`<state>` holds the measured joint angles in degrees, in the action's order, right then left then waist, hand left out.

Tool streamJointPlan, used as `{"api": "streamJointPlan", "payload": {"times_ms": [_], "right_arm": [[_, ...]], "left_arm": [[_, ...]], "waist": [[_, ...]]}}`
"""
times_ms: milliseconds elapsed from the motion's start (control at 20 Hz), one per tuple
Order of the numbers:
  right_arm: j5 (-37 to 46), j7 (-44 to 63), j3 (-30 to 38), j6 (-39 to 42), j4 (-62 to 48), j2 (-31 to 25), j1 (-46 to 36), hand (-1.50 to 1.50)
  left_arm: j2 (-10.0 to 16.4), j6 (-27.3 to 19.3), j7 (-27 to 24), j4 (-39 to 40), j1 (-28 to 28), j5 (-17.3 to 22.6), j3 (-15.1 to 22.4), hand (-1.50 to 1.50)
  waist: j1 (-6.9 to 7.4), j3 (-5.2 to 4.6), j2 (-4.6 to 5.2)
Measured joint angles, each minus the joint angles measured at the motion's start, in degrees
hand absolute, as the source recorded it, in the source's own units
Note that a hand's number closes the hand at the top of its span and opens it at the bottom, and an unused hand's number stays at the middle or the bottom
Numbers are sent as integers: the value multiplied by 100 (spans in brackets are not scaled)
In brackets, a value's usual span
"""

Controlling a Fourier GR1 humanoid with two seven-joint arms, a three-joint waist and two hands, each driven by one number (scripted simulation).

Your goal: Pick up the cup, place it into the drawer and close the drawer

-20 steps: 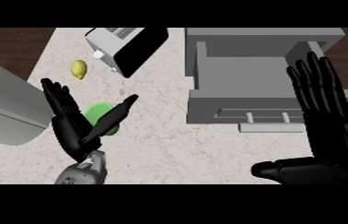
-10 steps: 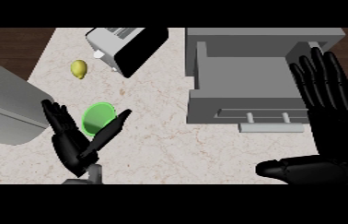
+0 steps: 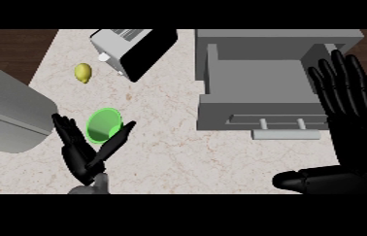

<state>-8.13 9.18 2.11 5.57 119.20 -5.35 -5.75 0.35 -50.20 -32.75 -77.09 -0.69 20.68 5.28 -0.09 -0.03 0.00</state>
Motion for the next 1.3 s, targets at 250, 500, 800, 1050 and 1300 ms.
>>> {"api": "streamJointPlan", "payload": {"times_ms": [250, 500, 800, 1050, 1300], "right_arm": [[-7, -26, 31, 2, -79, 31, -37, -150], [65, -166, -51, 62, -80, 93, 113, -150], [90, -89, -70, 69, -56, 101, 72, -150], [31, 19, -25, 80, 2, 81, 26, -150], [91, 140, -98, 39, 109, 108, 6, -150]], "left_arm": [[-22, 275, -554, 438, 62, 503, -111, -150], [-28, 585, -1158, 1098, -143, 954, -356, -150], [-30, 781, -1553, 1597, -283, 1282, -515, -150], [-16, 1068, -1865, 2187, -462, 1454, -714, -150], [-16, 1345, -2080, 2591, -624, 1465, -889, -150]], "waist": [[6, 1, -1], [2, 1, 0], [3, 2, 0], [0, 2, 0], [-1, 2, -1]]}}
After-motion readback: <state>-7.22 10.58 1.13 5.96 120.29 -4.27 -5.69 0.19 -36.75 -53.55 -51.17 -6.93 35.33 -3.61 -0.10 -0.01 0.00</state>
